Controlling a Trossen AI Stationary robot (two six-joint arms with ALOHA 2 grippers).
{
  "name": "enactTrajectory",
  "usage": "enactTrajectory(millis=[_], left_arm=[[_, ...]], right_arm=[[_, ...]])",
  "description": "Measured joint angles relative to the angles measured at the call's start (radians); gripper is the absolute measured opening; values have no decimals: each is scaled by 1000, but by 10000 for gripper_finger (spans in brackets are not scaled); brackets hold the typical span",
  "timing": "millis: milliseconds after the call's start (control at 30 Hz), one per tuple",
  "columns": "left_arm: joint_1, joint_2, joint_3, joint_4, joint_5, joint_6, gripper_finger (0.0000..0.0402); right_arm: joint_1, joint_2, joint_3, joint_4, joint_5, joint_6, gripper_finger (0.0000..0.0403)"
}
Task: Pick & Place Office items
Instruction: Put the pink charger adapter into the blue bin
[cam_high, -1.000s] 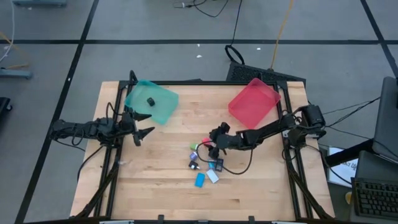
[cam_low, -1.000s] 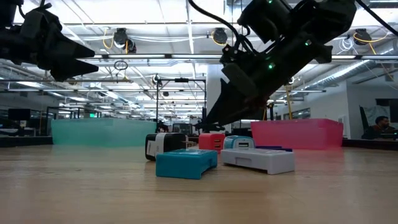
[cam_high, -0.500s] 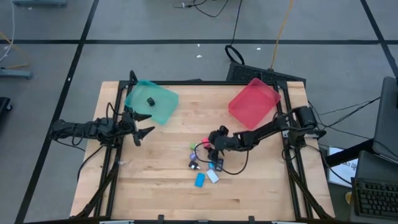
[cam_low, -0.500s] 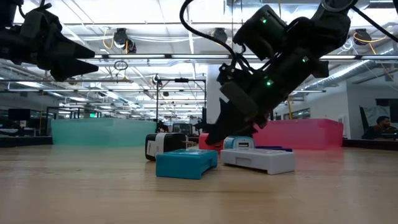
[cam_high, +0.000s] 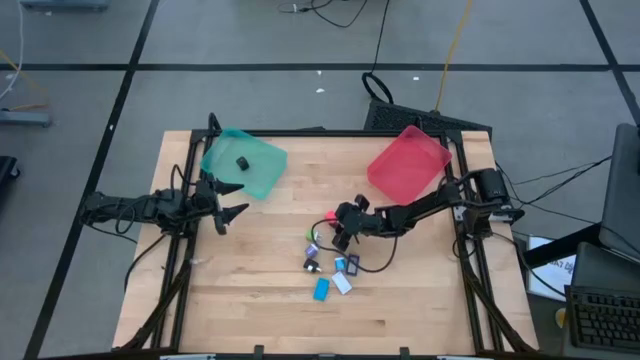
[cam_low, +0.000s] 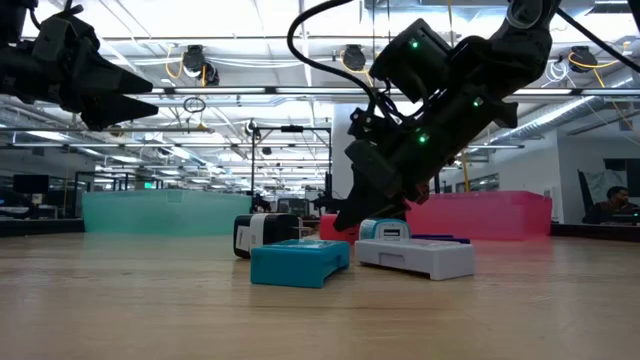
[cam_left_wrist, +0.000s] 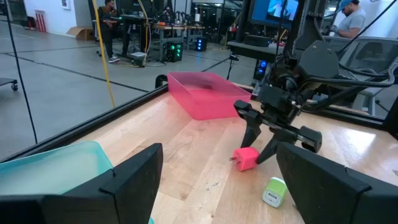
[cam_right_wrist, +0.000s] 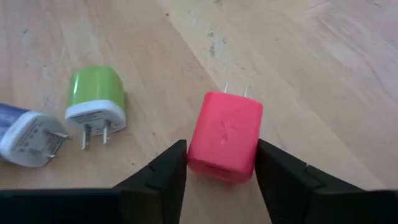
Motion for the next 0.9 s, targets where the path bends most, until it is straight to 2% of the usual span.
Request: enactTrajectory(millis=[167, 300, 567, 633, 833, 900], left_arm=[[0, 0, 0, 14, 0, -21, 313], [0, 0, 0, 95, 0, -53, 306], [0, 6, 2, 132, 9, -109, 301], [0, 14, 1, 162, 52, -113, 304], [0, 82, 1, 357, 309, -128, 305], [0, 126, 2, 405, 333, -128, 300]], right_arm=[[-16, 0, 0, 0, 0, -32, 145], [-21, -3, 0, -1, 0, -70, 145], [-18, -134, -1, -1, -5, -306, 145], [-13, -176, -1, 2, -19, -382, 145], [-5, -281, 0, -2, -133, -530, 145], [-6, -300, 0, 4, -166, -553, 145]])
